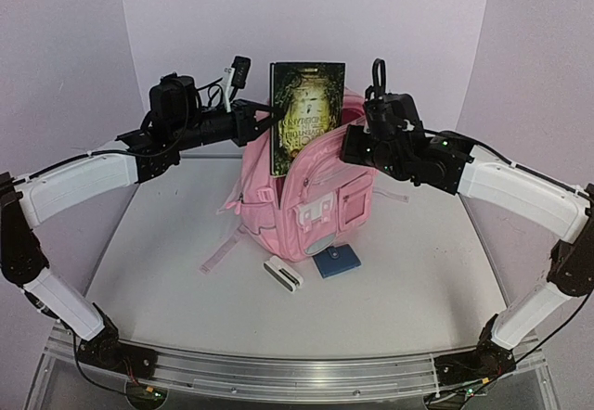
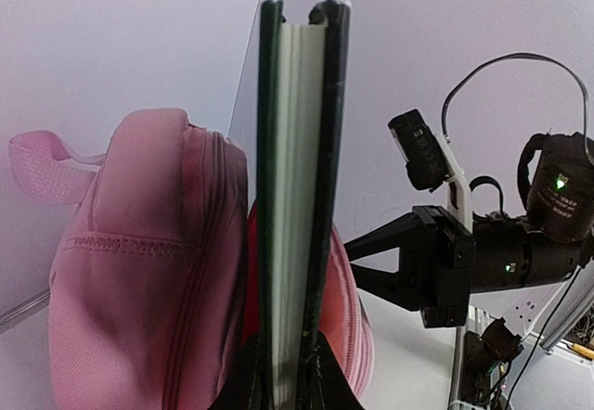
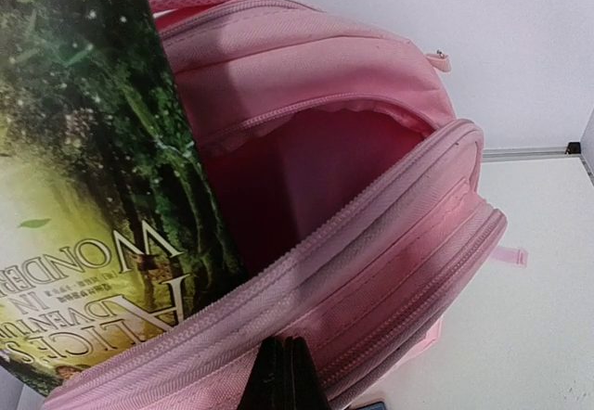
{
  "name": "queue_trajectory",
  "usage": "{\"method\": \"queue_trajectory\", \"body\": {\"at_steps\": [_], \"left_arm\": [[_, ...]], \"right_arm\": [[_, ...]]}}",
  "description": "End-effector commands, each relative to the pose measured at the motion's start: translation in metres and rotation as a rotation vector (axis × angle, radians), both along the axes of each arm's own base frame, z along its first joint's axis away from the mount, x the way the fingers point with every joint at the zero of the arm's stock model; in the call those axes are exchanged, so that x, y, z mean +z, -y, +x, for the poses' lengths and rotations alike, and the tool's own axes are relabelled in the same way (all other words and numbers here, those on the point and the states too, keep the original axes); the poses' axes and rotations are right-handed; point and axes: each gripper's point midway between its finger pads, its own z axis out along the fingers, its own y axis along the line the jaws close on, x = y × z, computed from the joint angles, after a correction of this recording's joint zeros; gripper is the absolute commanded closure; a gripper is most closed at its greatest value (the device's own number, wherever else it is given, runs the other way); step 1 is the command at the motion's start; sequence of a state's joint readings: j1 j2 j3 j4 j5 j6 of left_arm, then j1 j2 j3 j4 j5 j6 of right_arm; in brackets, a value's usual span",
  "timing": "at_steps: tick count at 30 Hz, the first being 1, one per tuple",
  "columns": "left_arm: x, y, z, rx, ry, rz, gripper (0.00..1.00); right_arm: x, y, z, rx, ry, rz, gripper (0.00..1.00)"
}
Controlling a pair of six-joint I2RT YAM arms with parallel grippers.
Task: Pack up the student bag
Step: Place the book in the student bag.
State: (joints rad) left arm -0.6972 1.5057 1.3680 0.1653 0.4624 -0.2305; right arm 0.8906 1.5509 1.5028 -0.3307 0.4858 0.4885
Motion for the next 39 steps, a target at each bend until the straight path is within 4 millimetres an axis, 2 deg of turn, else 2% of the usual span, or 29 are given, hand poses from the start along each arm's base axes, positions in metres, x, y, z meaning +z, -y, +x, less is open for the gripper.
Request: {"method": "queue_trajectory", "body": {"at_steps": [1,5,13,19,27,32,36,38,39], "left_arm": [[0.033,0.004,-0.015,-0.034,0.138,-0.125,1.00],[0.008,0.014,-0.018,-0.049,0.191,-0.126,1.00],[-0.018,0.039,-0.007,-0.048,0.226,-0.126,1.00],[-0.039,0.047,0.006,-0.025,0.186,-0.078,0.97],[-0.031,0.032,-0.009,-0.026,0.105,0.010,0.47],[-0.026,0.012,-0.024,-0.008,0.028,0.059,0.32],[-0.010,-0.006,-0.038,-0.001,-0.042,0.091,0.27],[-0.004,-0.016,-0.044,0.002,-0.080,0.114,0.26],[0.003,-0.021,-0.046,0.010,-0.084,0.117,0.26]], "right_arm": [[-0.007,0.000,0.001,0.000,-0.018,-0.005,1.00],[-0.010,-0.003,0.003,0.007,-0.022,-0.007,1.00],[-0.014,-0.008,0.005,0.017,-0.027,-0.009,1.00],[-0.017,-0.010,0.006,0.019,-0.030,-0.014,1.00],[-0.014,-0.005,0.008,-0.007,-0.016,-0.025,1.00],[-0.014,-0.005,0.007,-0.002,-0.017,-0.027,1.00],[-0.007,-0.005,0.005,0.009,-0.009,-0.014,1.00],[0.002,-0.002,0.002,0.010,0.005,-0.003,0.92],[0.008,0.001,0.001,0.010,0.015,0.003,0.81]]}}
